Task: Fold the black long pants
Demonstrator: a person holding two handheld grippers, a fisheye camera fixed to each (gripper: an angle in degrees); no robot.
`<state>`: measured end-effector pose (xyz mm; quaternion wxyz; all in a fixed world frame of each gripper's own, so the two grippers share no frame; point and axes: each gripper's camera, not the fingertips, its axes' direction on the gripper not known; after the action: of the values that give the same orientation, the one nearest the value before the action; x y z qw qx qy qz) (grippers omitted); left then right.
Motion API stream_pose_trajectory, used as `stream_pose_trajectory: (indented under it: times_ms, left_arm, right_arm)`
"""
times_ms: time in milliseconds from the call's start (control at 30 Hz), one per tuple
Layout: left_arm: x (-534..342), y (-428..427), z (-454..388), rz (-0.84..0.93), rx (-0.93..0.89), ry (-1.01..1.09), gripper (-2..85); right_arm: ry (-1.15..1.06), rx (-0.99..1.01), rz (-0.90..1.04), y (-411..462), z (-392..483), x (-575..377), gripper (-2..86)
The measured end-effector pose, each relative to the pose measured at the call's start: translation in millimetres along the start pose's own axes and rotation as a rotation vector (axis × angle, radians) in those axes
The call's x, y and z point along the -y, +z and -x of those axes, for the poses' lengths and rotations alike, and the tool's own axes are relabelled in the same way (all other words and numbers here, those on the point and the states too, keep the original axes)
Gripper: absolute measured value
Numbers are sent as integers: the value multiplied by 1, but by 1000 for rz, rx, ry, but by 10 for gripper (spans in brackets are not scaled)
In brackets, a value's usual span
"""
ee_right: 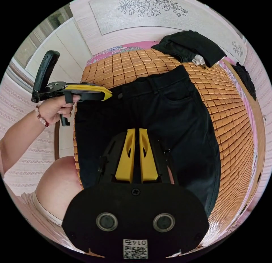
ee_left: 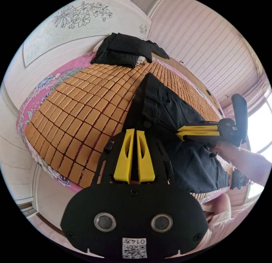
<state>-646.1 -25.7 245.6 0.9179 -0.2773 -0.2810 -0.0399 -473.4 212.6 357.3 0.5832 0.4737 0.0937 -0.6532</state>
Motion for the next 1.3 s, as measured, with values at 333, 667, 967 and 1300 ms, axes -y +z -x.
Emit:
stream_pose_trajectory:
  times_ms: [333,667,967,1300]
  left_arm:
    - [-84,-79,26,-232,-59,-76,13]
    - [-159,-94,-4,-86,-78,-121,13]
    - [-144,-73,-16,-61,-227,-243,50]
    - [-114,-65,-3,-62,-242,-413,67]
  right_arm:
    - [268,-213,-322,-128,30,-306,-9]
    - [891,-674,-269,-229,100,-631,22]
    - [1264,-447,-274,-198,106,-835,106]
    - [1550,-346,-233,-173,83,-989,136]
